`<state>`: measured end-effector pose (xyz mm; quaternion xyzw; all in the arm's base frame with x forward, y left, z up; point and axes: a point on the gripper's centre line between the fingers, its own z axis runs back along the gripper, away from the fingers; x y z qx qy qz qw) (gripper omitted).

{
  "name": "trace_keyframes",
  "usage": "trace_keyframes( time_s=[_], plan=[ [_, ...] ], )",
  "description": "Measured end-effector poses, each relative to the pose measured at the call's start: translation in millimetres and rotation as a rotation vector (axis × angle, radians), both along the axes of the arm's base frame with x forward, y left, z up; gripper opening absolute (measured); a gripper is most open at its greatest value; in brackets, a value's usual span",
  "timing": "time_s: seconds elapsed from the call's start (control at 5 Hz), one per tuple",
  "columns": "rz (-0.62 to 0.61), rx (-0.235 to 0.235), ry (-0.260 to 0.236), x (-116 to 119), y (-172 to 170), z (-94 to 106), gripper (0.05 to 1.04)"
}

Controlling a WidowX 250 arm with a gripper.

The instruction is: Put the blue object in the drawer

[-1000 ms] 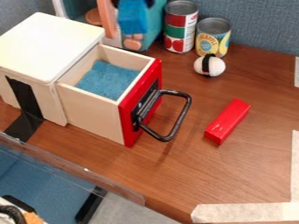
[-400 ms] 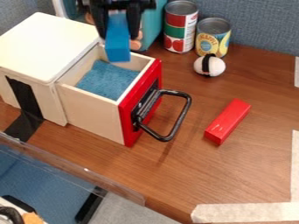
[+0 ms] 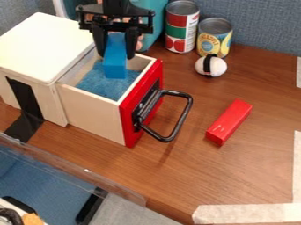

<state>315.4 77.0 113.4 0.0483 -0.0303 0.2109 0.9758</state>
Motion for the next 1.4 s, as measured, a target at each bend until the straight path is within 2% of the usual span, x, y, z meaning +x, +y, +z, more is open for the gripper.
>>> trace_keyframes(
  time_s=[0.2, 0.4, 0.6, 0.8, 1.0, 1.4],
  plan=[
    [-0.003, 0.0, 0.016, 0.9, 3.1, -9.6, 0.592],
    [0.024, 0.004, 0.053, -3.6, 8.2, -14.9, 0.592],
    [0.063, 0.002, 0.079, -8.8, 11.2, -15.8, 0.665],
    [0.011, 0.011, 0.091, -9.5, 12.7, -14.9, 0.952],
    [-0.04, 0.013, 0.078, -5.5, 6.7, -5.0, 1.007],
    [-0.113, 0.056, -0.017, -0.9, -12.5, 52.4, 1.0]
  ],
)
